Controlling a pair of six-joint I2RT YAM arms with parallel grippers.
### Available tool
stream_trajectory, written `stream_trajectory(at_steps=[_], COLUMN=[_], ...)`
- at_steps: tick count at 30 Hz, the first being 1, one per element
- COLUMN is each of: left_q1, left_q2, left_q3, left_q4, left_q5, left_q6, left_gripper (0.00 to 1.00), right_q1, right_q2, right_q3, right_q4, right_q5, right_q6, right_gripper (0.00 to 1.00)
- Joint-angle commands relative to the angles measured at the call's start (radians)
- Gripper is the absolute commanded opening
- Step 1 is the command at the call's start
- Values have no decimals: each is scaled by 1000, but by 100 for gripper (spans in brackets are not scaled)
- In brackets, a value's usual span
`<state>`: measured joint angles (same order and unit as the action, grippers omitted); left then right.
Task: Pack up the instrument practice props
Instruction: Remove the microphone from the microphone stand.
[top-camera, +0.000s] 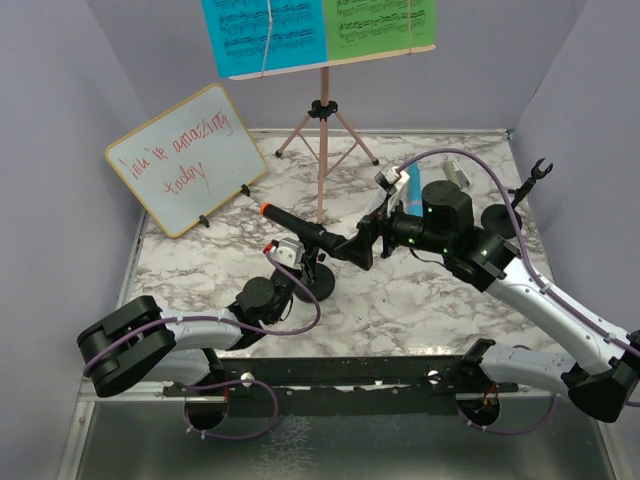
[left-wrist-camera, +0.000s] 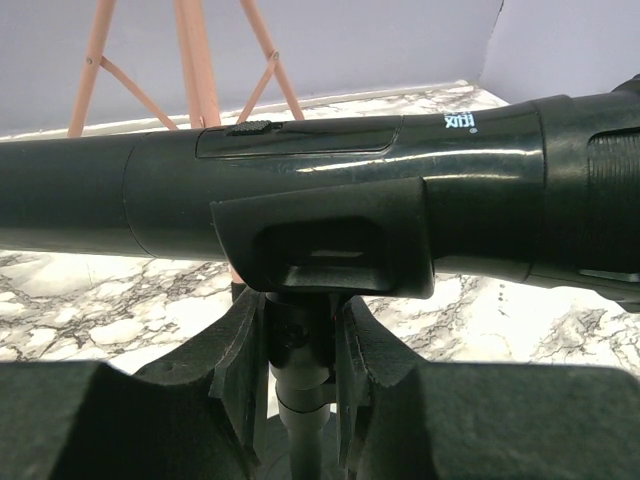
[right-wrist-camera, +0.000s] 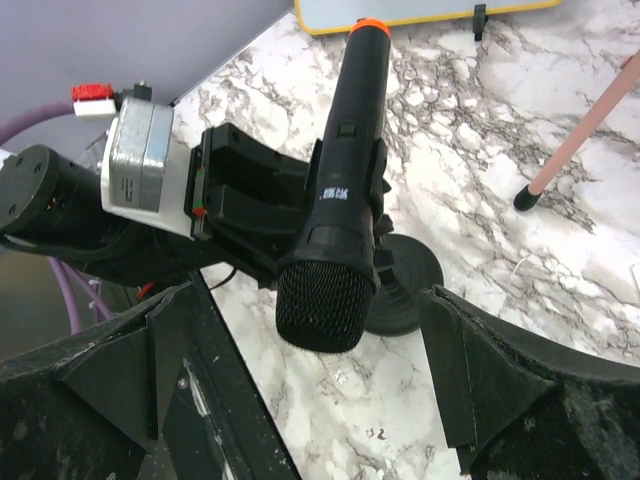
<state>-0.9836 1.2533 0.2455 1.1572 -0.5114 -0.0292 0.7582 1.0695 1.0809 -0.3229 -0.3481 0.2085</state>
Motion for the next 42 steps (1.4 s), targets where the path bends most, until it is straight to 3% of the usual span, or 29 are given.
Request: stream_trajectory(at_steps=[1, 13, 19, 31, 42], left_q1=[2, 2, 2, 2, 15], left_q2=[14, 9, 9, 5, -24], left_q3=[-17, -17, -17, -22, -35], left_q4=[-74, -76, -76, -79, -84], left_q5=[26, 29, 20, -28, -59], left_q6=[-27, -24, -23, -38, -51], left_gripper=[0, 0, 0, 0, 0], right_q1=[4, 2, 1, 1, 1], right_q2=[61, 257, 320, 340, 333], right_q3=[63, 190, 234, 224, 196], right_q4=[-21, -30, -100, -262, -429], right_q5=[-18, -68, -76, -56, 44], right_q6=[-25, -23, -41, -130, -201], right_gripper=[100, 98, 81, 59, 50])
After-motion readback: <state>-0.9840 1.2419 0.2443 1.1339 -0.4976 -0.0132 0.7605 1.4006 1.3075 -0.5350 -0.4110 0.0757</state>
